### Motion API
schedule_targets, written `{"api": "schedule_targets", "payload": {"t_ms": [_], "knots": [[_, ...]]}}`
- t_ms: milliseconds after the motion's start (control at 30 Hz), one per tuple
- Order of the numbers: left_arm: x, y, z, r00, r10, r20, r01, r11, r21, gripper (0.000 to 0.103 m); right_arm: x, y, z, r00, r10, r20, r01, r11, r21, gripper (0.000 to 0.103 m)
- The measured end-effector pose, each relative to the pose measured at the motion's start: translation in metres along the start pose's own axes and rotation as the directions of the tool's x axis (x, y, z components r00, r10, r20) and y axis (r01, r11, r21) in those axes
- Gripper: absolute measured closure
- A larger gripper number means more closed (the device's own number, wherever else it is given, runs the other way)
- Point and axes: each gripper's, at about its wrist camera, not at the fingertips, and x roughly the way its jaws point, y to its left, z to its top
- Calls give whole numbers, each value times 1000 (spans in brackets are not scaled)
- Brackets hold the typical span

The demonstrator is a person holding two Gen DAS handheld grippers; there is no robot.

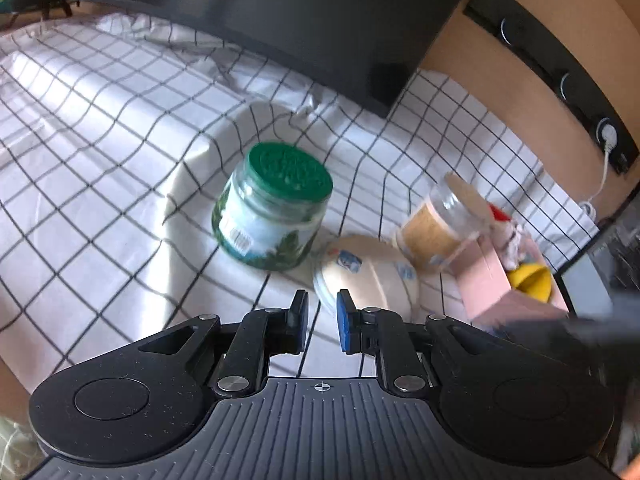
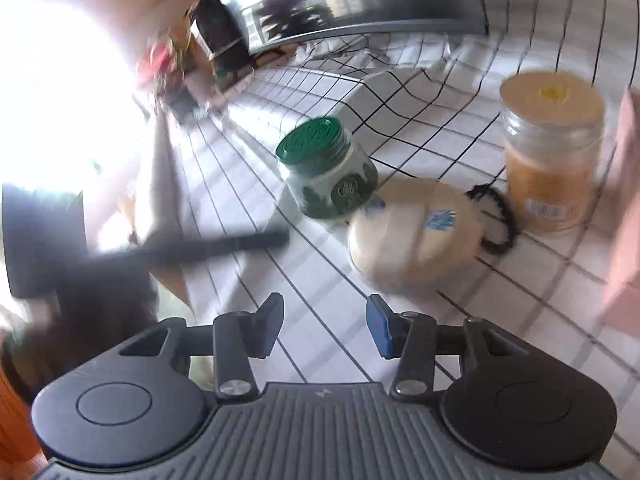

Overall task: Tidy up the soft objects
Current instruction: 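Move the left tool to the beige zippered pouch while the right tool reaches the black beaded bracelet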

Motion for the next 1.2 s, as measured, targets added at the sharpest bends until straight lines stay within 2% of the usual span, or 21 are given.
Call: {"api": "schedule_targets", "payload": {"t_ms": [100, 167, 267, 367, 433, 567, 667, 700, 733, 800, 867, 933, 967, 1000, 1067, 1100, 1133, 1167, 1200], "knots": [[10, -12, 6, 1000, 7, 0, -7, 1000, 14, 86, -9, -2, -8, 990, -139, 28, 140, 990, -35, 53], [20, -18, 10, 1000, 23, 8, -23, 1000, -3, 86, -16, -16, -12, 982, -185, 34, 185, 983, 2, 53], [33, -13, 9, 999, 37, 11, -36, 994, -107, 86, -23, -28, -4, 966, -245, 82, 241, 969, 53, 53], [38, -3, 3, 1000, 18, 4, -17, 982, -186, 86, -14, -30, 15, 934, -333, 130, 328, 943, 58, 54], [42, 7, -1, 1000, -2, -7, 0, 973, -229, 86, -3, -33, 26, 933, -334, 134, 326, 942, 75, 62], [53, 30, -8, 996, -84, -2, 79, 942, -327, 84, 26, -40, 37, 925, -366, 98, 361, 930, 66, 62], [60, 44, -11, 987, -157, 38, 159, 898, -410, 82, 26, -40, 34, 930, -351, 111, 347, 937, 52, 63], [64, 49, -11, 982, -184, 42, 184, 880, -437, 77, 25, -40, 33, 930, -349, 113, 346, 937, 41, 62], [68, 52, -11, 979, -199, 40, 195, 867, -459, 76, 26, -39, 31, 931, -345, 115, 344, 938, 34, 62], [74, 55, -9, 974, -222, 45, 217, 853, -475, 76, 23, -40, 30, 929, -351, 114, 350, 936, 33, 62], [77, 53, -5, 970, -244, 24, 226, 855, -467, 75, 20, -39, 28, 922, -370, 118, 368, 929, 33, 62], [79, 47, -1, 963, -267, -21, 233, 874, -426, 75, 13, -41, 25, 909, -397, 122, 393, 918, 58, 63], [78, 42, 0, 965, -258, -44, 221, 894, -391, 75, 8, -42, 23, 897, -422, 134, 416, 906, 75, 63], [76, 38, 0, 968, -246, -47, 213, 908, -362, 75, 6, -43, 21, 874, -464, 144, 456, 886, 81, 63], [75, 36, -1, 969, -243, -44, 212, 912, -351, 74, 8, -43, 19, 839, -526, 140, 523, 850, 60, 63], [76, 38, -3, 969, -244, -40, 213, 906, -365, 72, 10, -44, 19, 828, -543, 141, 541, 839, 49, 64], [77, 39, -4, 969, -244, -37, 212, 900, -380, 71, 12, -44, 19, 833, -536, 137, 536, 843, 41, 64], [79, 40, -5, 969, -245, -34, 213, 895, -391, 68, 13, -45, 18, 850, -511, 126, 510, 859, 46, 64], [80, 40, -6, 968, -251, -29, 219, 892, -394, 68, 15, -43, 18, 858, -499, 125, 498, 866, 42, 64]]}}
